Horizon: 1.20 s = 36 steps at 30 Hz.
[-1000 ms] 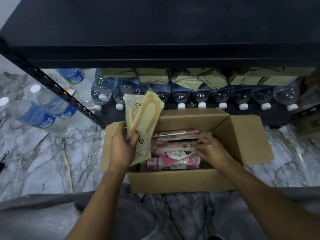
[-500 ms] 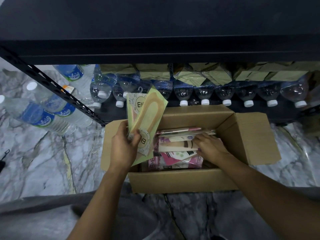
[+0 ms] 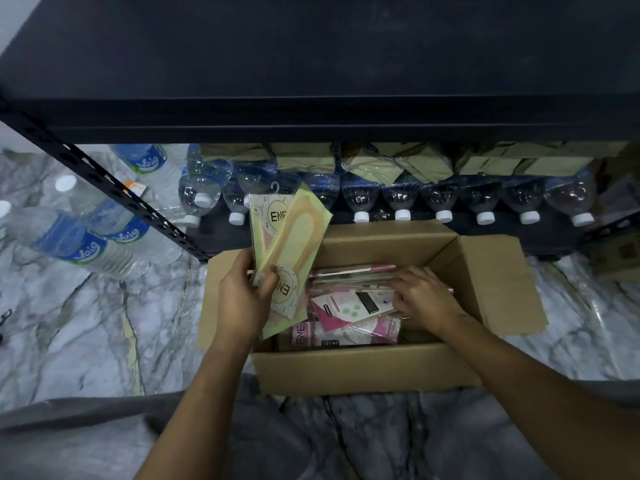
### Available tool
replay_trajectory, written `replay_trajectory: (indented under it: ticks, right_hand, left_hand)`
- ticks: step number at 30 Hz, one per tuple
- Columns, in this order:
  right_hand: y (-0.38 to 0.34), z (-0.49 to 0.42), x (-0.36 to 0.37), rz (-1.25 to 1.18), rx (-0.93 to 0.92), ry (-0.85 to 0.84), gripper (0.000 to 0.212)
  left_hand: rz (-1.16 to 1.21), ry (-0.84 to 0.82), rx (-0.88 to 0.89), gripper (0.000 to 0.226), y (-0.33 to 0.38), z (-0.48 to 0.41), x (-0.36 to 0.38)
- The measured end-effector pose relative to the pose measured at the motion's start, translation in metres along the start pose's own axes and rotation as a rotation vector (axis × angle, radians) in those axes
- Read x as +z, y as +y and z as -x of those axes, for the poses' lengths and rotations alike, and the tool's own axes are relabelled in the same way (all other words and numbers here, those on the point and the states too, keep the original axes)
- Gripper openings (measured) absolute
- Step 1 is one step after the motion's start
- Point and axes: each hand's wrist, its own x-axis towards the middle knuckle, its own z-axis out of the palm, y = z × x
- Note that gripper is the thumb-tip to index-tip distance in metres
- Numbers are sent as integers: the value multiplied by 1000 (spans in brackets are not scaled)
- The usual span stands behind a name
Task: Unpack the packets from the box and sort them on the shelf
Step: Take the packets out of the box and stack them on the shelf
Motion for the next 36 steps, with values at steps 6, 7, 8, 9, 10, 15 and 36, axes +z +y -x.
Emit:
replay_trajectory:
  ticks: [6, 7, 8, 9, 10, 15, 36]
  right_hand:
    - [-7, 8, -49, -353, 69, 54, 40]
    - [-9, 11, -58, -402, 124, 28, 38]
    - [-10, 15, -64, -442, 172, 4, 37]
    - [-11, 18, -71, -481, 214, -8, 37]
    - [-12, 21, -78, -526, 252, -7, 37]
    - [-19, 45, -123, -751, 423, 59, 29]
    - [-114, -82, -311, -1343, 334, 451, 21]
  left_hand:
    - [68, 71, 4, 12, 7, 0, -13]
    - [81, 75, -3, 12, 11, 1, -18]
    - [99, 79, -7, 12, 16, 3, -22]
    - [110, 85, -10, 13, 19, 4, -27]
    - [128, 94, -7, 13, 23, 6, -31]
    - [226, 102, -73, 8, 38, 29, -55]
    - [633, 147, 13, 17, 192, -37, -144]
